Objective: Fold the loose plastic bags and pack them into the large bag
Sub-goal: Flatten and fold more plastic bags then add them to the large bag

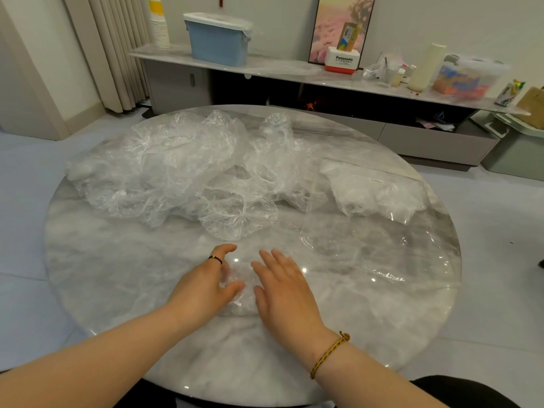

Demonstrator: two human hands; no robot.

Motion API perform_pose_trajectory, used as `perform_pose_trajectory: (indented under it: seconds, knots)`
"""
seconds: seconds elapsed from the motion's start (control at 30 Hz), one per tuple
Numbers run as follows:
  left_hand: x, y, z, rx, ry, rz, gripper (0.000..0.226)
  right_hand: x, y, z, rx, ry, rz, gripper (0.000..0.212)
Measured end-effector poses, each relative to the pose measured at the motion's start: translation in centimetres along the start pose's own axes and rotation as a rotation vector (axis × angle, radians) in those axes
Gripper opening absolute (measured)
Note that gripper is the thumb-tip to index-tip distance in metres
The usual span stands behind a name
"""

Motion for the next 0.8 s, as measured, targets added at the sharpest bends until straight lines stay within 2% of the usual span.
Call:
perform_pose_trajectory:
  seconds: [0.07,0.13,0.17,0.2,0.27,0.3,0.4,0.53,0.63,0.67,0.73,0.8]
  knots:
    - [0.7,-1.0,-0.2,0.108,0.116,0.055,0.050,0.6,1.4,0.0,-0.144,0.029,0.006,0.069]
    - [2.9,-2.3,-1.0,0.278,0.362,0.204,0.035,0.8,2.7,-0.1,-0.229,-0.009,0.059,0.094]
    - [4.2,-2.3,-1.7,0.298,0.485,0.246,0.031,0.9,3.3,-0.3,-0.279,-0.011,0.077,0.095]
    - [5.2,-1.7,-2.3,0.262,0.580,0.286,0.032,0.9,3.4,-0.3,-0.287,-0.009,0.079,0.086]
    - [6.1,0.3,-3.0,0.159,0.679,0.405,0.044,0.9,3.4,-0.3,-0.301,0.007,0.093,0.058]
    - [6.0,1.3,-3.0,0.102,0.674,0.476,0.051,0.8,3.3,-0.4,-0.313,0.004,0.106,0.052]
    - [3.3,3.6,-1.8,-0.087,0.511,0.629,0.069,1.3,3.3,-0.5,-0.310,0.004,0.125,0.054]
    - [0.8,4.5,-0.9,-0.211,0.411,0.671,0.067,2.0,3.3,-0.4,-0.307,0.031,0.130,0.054]
    - [0.3,5.4,-1.2,-0.295,0.412,0.656,0.068,2.1,3.7,-0.1,-0.302,0.027,0.123,0.054]
    - [0.3,5.8,-1.4,-0.321,0.421,0.673,0.069,2.1,3.8,0.0,-0.305,0.033,0.110,0.061]
    - [0.6,6.1,-1.6,-0.302,0.449,0.675,0.067,2.1,4.0,0.1,-0.295,0.029,0.095,0.093]
    - [0.1,6.8,-1.6,-0.340,0.467,0.697,0.066,2.2,4.3,0.3,-0.301,0.018,0.067,0.105]
Point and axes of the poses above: each hand's wrist, its own z-axis towards the middle knuckle, its own y-axis out of the palm, x = y × z, the point moved 10 cm from there along z, towards the middle knuckle, and after that the axes turned 5 degrees about -z, right-handed, at the moved point
